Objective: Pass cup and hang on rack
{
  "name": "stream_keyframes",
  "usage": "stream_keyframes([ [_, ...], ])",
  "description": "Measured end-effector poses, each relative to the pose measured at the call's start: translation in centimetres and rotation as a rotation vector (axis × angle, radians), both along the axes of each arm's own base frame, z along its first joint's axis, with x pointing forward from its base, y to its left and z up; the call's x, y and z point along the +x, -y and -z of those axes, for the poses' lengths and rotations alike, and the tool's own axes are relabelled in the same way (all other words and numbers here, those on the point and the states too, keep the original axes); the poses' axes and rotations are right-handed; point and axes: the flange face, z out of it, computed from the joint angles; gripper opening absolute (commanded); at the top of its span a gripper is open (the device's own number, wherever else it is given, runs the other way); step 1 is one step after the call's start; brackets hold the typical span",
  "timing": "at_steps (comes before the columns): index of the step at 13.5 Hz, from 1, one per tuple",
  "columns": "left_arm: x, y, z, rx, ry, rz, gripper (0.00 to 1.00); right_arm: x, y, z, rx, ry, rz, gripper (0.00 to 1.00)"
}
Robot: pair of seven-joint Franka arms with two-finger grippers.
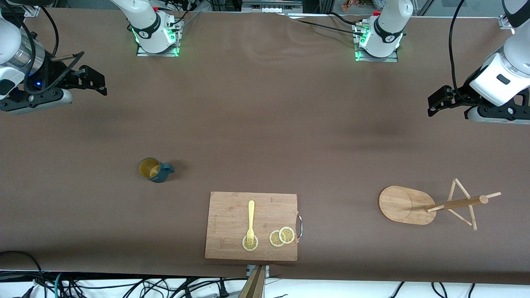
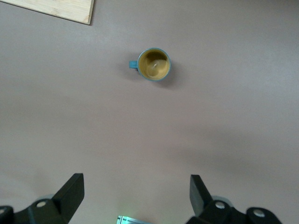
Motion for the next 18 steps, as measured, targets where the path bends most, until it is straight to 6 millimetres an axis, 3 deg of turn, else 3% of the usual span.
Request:
stream_keyframes([
  [18, -0.25, -0.09, 0.30, 0.002, -0.025, -0.001, 1.00, 0.17, 0.53, 0.19, -0.014, -0.002, 0.013, 1.00],
])
